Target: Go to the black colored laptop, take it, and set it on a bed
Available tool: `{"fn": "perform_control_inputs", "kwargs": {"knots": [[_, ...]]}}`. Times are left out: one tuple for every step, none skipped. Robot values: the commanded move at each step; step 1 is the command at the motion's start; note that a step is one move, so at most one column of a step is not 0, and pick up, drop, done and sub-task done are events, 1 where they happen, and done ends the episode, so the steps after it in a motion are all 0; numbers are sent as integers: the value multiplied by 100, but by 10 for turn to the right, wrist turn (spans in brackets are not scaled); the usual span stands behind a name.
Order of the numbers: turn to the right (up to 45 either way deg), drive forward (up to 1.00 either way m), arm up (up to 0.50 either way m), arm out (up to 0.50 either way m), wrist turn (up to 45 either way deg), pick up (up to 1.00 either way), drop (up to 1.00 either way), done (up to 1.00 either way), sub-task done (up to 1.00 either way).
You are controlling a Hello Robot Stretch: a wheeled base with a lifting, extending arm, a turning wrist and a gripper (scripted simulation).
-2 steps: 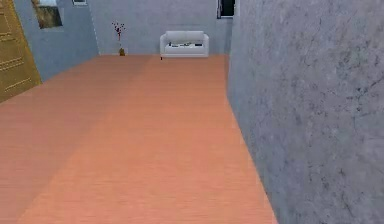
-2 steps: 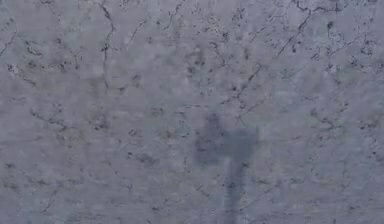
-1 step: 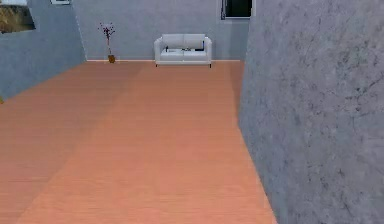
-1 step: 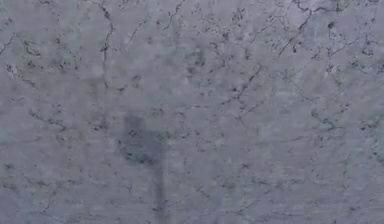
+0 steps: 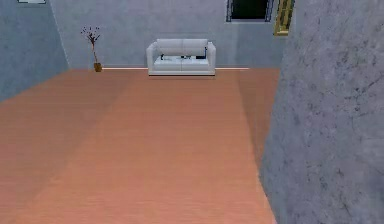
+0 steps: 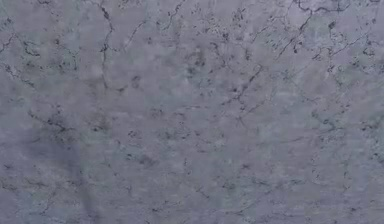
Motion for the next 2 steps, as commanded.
{"fn": "perform_control_inputs", "kwargs": {"knots": [[0, 100, 0, 0, 0, 0, 0, 0, 0], [0, 65, 0, 0, 0, 0, 0, 0, 0]]}}
